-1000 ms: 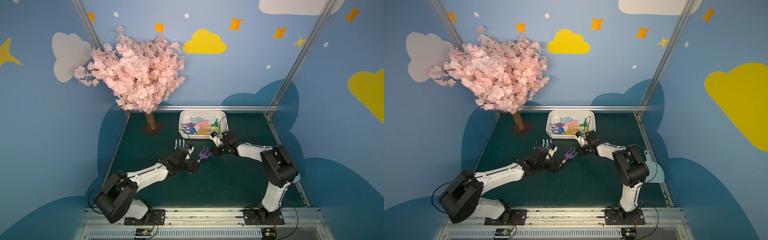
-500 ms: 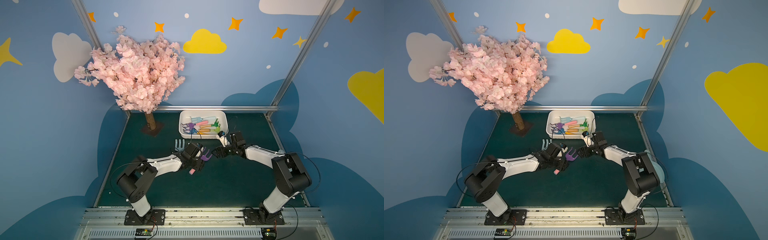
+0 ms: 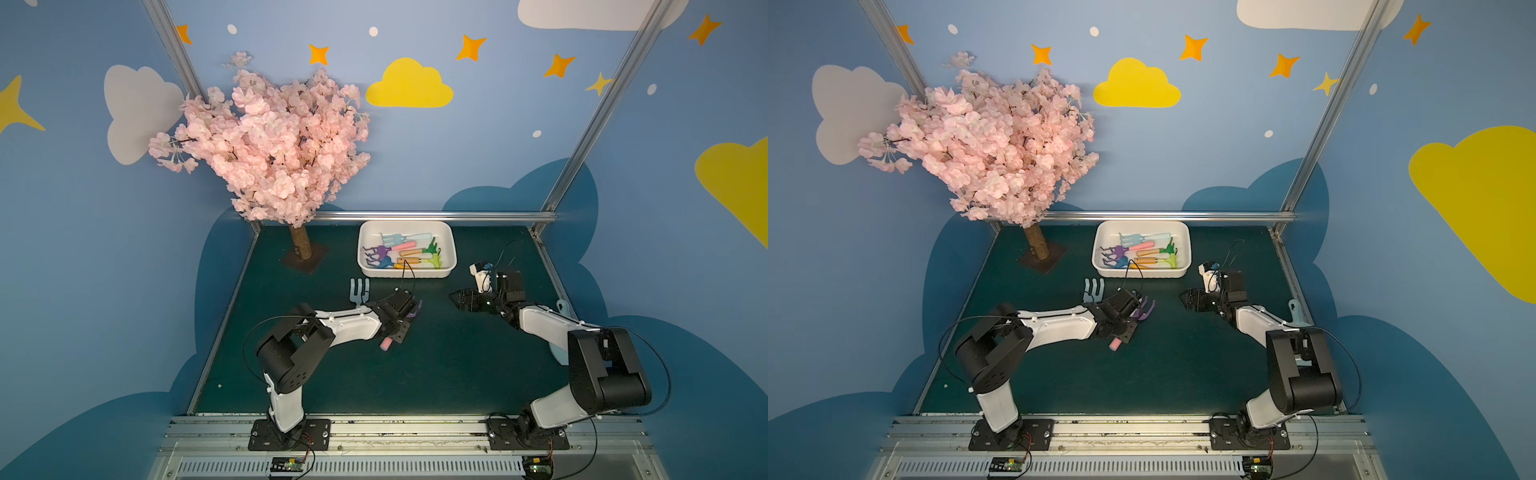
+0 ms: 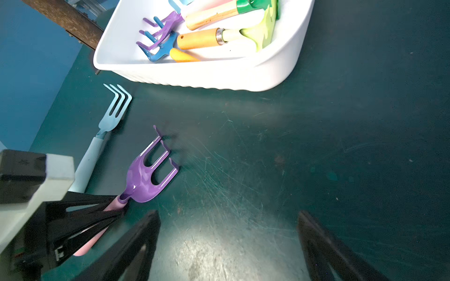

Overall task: Take the hand rake out of the storage box
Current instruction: Place the rake at the center of the board.

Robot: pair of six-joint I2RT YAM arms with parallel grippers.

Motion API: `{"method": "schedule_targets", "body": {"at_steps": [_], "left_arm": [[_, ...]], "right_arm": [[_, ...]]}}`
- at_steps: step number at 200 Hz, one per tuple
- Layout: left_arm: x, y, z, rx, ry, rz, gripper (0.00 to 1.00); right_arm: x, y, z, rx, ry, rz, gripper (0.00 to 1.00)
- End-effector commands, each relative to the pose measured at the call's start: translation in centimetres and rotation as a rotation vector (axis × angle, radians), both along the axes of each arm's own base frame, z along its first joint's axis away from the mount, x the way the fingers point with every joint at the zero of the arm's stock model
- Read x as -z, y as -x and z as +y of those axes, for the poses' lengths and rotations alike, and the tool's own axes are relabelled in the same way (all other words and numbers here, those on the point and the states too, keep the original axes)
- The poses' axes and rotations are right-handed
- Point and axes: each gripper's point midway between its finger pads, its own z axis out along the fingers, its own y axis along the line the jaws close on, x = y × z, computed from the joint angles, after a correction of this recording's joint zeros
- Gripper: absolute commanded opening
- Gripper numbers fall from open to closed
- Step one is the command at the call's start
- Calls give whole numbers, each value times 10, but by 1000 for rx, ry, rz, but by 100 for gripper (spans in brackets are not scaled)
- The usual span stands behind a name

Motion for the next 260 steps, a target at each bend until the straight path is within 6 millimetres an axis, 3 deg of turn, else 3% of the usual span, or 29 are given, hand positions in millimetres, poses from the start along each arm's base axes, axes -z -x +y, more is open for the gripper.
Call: {"method": "schedule_targets", "body": {"at_steps": [1, 19, 30, 34, 64, 106, 119, 174, 226, 260], "left_arm": [[17, 11, 16, -50, -84, 67, 3], [12, 8, 8, -78, -82, 100, 3], [6, 0, 10, -137, -104, 87, 3], [4, -4, 12, -162, -110, 77, 3], [-14, -30, 21, -327, -59, 68, 3], [-16, -53, 26, -413, -5, 102, 3], [-12, -56, 20, -411, 15, 110, 3], [8, -69, 32, -503, 19, 131, 3], [3, -63, 42, -545, 5, 113, 4], [-2, -61, 48, -559, -15, 91, 16]], "right_arm": [[-16, -2, -1, 9, -74, -36, 92], [-13, -3, -4, 16, -106, -32, 92], [-20, -5, -6, 15, -132, -45, 92], [-13, 1, -8, 18, -137, -28, 92], [-14, 0, -17, 56, -140, -30, 92], [-11, -2, -19, 58, -178, -9, 92], [-11, -3, -21, 64, -184, -12, 92], [-13, 0, -20, 48, -205, -25, 92], [-12, -2, -20, 50, -209, -21, 92], [-13, -1, -19, 39, -216, -22, 92]]}}
